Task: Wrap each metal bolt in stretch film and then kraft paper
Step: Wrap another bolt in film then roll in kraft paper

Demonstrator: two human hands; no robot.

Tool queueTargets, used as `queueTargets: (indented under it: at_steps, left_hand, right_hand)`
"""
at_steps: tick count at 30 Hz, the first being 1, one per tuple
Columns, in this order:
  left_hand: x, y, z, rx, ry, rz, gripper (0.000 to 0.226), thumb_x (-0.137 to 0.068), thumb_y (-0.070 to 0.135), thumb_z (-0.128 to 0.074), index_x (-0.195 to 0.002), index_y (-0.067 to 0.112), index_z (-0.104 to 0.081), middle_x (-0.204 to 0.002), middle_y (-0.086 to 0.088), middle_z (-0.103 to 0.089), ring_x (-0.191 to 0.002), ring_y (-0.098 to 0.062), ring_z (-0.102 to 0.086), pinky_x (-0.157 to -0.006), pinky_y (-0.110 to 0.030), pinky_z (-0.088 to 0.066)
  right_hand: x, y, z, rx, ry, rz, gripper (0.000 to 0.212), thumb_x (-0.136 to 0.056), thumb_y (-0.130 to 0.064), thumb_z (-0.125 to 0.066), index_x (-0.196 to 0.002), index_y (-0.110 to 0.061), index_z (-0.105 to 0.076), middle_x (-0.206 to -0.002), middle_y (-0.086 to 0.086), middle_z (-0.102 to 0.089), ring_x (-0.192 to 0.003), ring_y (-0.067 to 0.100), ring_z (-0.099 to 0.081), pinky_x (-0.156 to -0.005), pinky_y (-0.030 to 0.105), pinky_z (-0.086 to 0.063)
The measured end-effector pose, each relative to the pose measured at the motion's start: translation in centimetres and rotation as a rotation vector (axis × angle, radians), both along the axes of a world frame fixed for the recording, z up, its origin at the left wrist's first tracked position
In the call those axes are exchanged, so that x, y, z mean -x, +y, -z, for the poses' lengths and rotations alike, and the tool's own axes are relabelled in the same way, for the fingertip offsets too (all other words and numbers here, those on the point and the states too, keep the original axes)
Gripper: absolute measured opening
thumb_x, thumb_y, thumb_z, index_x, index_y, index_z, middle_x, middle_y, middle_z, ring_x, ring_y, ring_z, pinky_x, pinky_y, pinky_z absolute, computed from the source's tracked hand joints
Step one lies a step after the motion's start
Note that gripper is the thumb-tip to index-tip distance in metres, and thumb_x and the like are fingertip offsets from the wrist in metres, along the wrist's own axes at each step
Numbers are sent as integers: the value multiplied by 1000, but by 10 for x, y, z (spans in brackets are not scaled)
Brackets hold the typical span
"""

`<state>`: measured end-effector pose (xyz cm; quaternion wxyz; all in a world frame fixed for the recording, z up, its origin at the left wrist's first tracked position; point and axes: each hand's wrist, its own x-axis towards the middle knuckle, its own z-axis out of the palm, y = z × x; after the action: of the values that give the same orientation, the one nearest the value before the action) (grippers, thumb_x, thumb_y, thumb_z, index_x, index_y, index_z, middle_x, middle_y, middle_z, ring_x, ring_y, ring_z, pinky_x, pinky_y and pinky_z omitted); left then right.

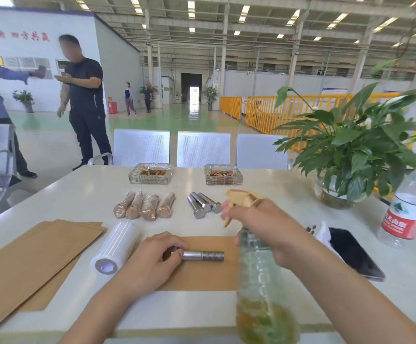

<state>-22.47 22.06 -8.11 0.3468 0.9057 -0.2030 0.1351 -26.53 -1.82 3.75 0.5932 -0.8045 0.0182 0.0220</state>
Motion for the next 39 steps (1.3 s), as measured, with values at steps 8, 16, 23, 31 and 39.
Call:
queueTargets:
  at_steps: [8, 16, 23, 31, 39]
  left_hand:
    - [3, -3, -1, -102, -83, -26, 22, -100, 18, -53, -99, 32, -70, -94, 13, -63, -92, -4, -54, -83, -24, -41]
    - [5, -4, -4, -128, -45, -80, 25, -100, 18, -44, -98, 28, -67, -95, 12, -61, -96, -11, -54, -88, -34, -45]
    - [7, -4, -4, -112, -30, -101, 24, -100, 20, -44, -98, 29, -66, -95, 13, -60, -96, -10, -53, -87, -32, -45]
    - [7, -6, -3, -103, -39, -100, 24, -100, 20, -44, -98, 28, -66, -96, 11, -60, -97, -11, -54, -88, -31, -45]
    - [4, -8, 0, -98, -67, -102, 24, -99, 17, -46, -100, 27, -67, -95, 11, -62, -93, -10, -54, -81, -26, -40]
  right_hand:
    - [35, 31, 33, 145, 167, -41, 33, -84, -29, -68, -106, -4, -72, -105, 13, -71, -74, 27, -69, -75, 30, -56]
    - [56, 44, 51, 178, 212, -32, 22, -79, -20, -59, -89, -6, -72, -66, 3, -75, -43, 19, -64, -43, 17, -43]
    - [53, 39, 49, 231, 179, 31, 11, -70, -17, -68, -65, -9, -73, -67, 3, -67, -44, 23, -65, -46, 21, -45]
    - [48, 15, 47, 267, 182, 95, 15, -70, -15, -69, -80, -5, -74, -74, 6, -71, -49, 23, -70, -47, 23, -45]
    - [47, 1, 51, 217, 197, 63, 10, -70, -11, -71, -80, -7, -69, -85, 8, -63, -45, 23, -64, -45, 21, -44]
